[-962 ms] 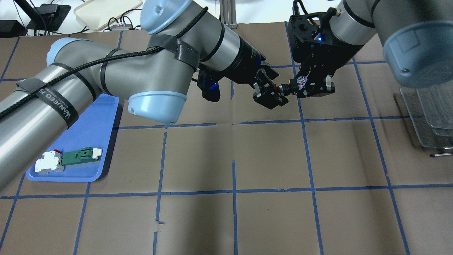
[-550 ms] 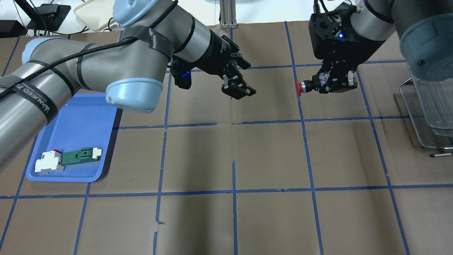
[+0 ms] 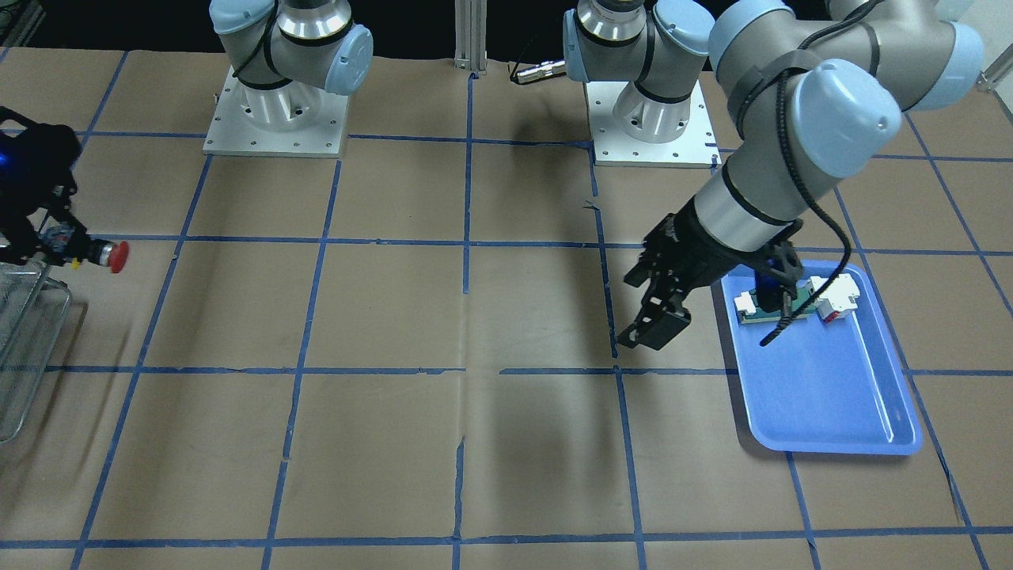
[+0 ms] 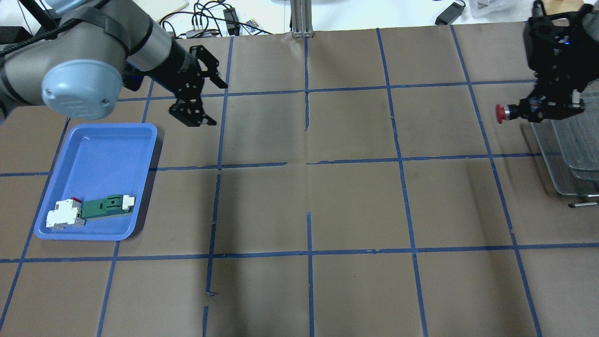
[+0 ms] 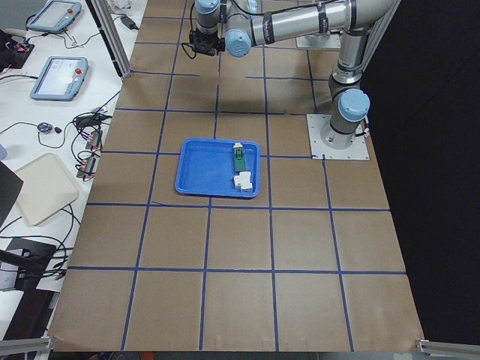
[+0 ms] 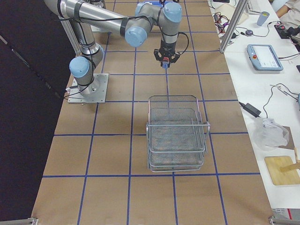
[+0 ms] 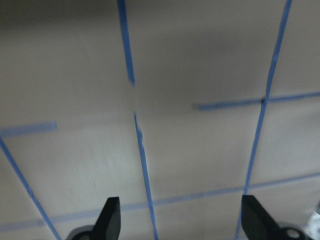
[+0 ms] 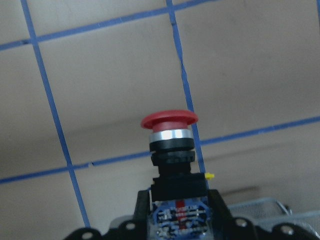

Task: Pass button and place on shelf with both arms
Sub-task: 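Lower the button into the wire basket while the left gripper returns over the tray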

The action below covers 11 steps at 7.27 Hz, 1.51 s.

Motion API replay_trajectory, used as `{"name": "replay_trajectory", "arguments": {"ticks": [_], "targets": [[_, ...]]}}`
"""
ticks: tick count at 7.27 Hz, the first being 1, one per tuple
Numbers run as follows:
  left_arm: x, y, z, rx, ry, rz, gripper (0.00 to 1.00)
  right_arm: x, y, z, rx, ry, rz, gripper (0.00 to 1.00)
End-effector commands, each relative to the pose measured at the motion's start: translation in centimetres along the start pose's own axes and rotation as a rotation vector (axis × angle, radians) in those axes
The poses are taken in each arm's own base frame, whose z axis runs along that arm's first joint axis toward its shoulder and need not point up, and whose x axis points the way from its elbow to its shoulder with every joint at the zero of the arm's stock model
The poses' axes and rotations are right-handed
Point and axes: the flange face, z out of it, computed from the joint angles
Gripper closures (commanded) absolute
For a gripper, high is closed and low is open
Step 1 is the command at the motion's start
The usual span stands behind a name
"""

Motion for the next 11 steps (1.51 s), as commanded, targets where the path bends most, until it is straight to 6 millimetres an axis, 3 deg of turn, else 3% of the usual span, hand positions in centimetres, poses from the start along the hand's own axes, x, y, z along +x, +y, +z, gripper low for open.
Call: {"name": "replay_trajectory", "arguments": {"ticks": [1, 2, 3, 4, 6, 7, 8, 9, 10, 11], "targets": [[-4.3, -5.1, -4.1, 0.16, -0.183, 0.302, 0.0, 1.7, 8.7, 1.2, -0.066, 0.049, -0.024, 1.0], [-5.6, -5.5, -6.5, 0.179, -0.208, 0.484, 0.0, 1.5, 12.6, 2.0, -0.063, 0.035, 0.031, 1.0], [-5.9, -4.6, -8.6, 0.2, -0.2, 0.636, 0.0, 1.8, 15.8, 3.6, -0.046, 0.01, 0.018, 1.0], [-6.0, -3.5, -9.9, 0.214, -0.173, 0.665, 0.0, 2.1, 17.9, 4.4, -0.036, -0.004, 0.031, 1.0], [-7.3, -0.7, -11.0, 0.201, -0.208, 0.693, 0.0, 2.8, 18.7, 6.1, -0.022, -0.026, 0.041, 1.0], [-7.6, -1.0, -9.6, 0.168, -0.239, 0.69, 0.0, 2.9, 18.8, 6.7, -0.015, -0.038, 0.039, 1.0], [-7.4, -1.5, -8.8, 0.139, -0.253, 0.761, 0.0, 3.1, 18.8, 5.9, -0.026, -0.018, 0.038, 1.0], [-8.2, -0.6, -9.3, 0.093, -0.291, 0.936, 0.0, 3.5, 18.7, 6.0, -0.028, -0.006, 0.036, 1.0], [-8.7, 0.5, -9.5, 0.041, -0.308, 1.067, 0.0, 4.6, 18.9, 8.4, 0.029, -0.022, 0.032, 0.94], [-8.5, 1.7, -9.8, 0.044, -0.303, 1.115, 0.0, 5.0, 19.0, 9.4, 0.042, -0.034, 0.031, 0.73]]}}
